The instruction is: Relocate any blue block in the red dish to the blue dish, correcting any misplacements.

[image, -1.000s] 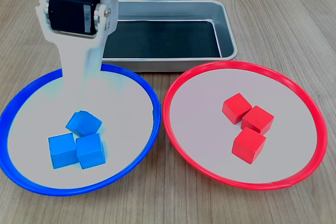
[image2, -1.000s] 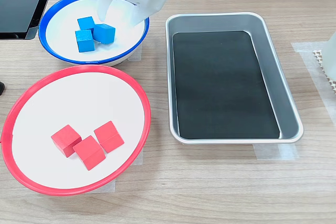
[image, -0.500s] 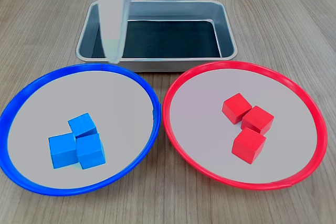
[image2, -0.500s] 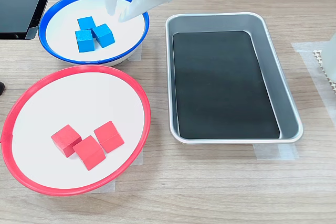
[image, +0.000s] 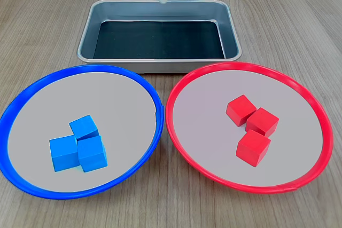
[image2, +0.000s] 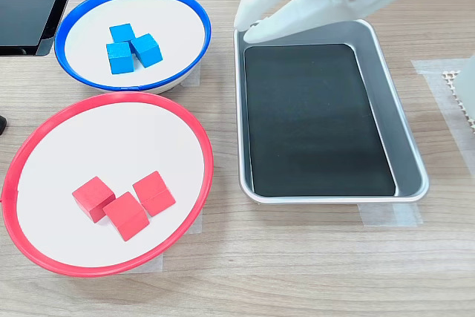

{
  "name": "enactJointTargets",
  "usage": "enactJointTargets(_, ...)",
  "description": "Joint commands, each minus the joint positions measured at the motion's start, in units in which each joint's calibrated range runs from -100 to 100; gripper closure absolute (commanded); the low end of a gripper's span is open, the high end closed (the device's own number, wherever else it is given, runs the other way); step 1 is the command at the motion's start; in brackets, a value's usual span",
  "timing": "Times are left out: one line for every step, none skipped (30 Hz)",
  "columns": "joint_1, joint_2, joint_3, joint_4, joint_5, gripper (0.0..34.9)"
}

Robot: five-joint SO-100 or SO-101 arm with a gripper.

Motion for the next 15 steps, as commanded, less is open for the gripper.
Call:
enactJointTargets(-0.9, -9.6, 6.9, 0.1, -0.1, 34.9)
enactJointTargets(-1.2, -11.7, 8.7, 0.6, -0.2, 34.9)
enactJointTargets(-1.6, -13.7, 10.1, 1.2, -0.3, 34.9)
enactJointTargets(-2.0, -15.8, 11.4, 2.1, -0.5, 34.9)
enactJointTargets(-2.2, -17.5, 12.5, 2.9, -0.7, 34.9)
enactJointTargets(-2.5, -19.4, 13.8, 3.6, -0.8, 34.9)
enactJointTargets(-2.6, -21.0, 14.8, 4.2, -0.9, 34.9)
enactJointTargets(-2.7, -22.6, 15.9, 4.7, -1.0, 34.9)
enactJointTargets(-2.7, -24.4, 17.0, 5.5, -1.1, 34.9)
enactJointTargets(-2.8, -25.9, 18.2, 6.2, -1.2, 34.9)
enactJointTargets(-2.8, -27.5, 19.4, 7.2, -1.2, 34.9)
enactJointTargets(-2.7, -28.8, 20.5, 8.2, -1.2, 34.9)
enactJointTargets(-2.6, -30.2, 21.5, 9.3, -1.2, 34.9)
enactJointTargets(-2.4, -31.2, 22.3, 10.2, -1.3, 34.9)
enactJointTargets(-2.3, -32.1, 23.0, 11.2, -1.4, 34.9)
